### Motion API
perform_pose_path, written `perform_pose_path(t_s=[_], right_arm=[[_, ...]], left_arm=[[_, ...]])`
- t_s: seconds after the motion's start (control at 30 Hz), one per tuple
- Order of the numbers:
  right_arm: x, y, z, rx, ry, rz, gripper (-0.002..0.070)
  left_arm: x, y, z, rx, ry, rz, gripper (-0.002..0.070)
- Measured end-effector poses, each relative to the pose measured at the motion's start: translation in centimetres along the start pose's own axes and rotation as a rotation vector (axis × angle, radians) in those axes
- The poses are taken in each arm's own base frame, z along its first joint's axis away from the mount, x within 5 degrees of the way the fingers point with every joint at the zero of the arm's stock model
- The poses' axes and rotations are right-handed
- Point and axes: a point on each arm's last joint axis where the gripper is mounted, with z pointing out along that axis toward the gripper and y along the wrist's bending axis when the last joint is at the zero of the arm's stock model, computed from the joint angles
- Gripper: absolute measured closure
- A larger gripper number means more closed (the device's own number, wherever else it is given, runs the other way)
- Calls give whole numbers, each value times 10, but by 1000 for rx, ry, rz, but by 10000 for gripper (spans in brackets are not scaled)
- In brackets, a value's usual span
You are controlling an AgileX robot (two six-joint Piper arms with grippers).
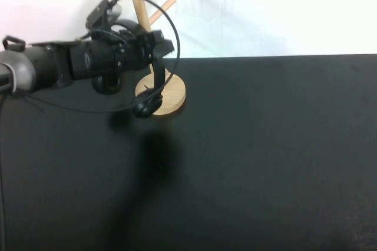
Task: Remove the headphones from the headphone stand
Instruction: Pick up the headphones from the headphone stand, then place the headphones on the table
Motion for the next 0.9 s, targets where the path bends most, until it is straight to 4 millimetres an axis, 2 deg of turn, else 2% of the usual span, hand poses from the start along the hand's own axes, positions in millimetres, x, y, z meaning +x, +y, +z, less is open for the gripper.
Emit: perform_pose_path(t_s=[0.23,0.5,0.77,0.9], right_arm=[[0,0,0,0,0,0,684],[0,0,0,0,0,0,684],[0,0,0,0,0,0,684],[0,0,0,0,0,0,684]], left_arm=[[-13,-27,-20,26,12,55,622],[-11,-47,-43,-4,155,158,622],[-15,-84,-91,-74,284,275,622],[-11,-95,-117,-150,395,302,622]])
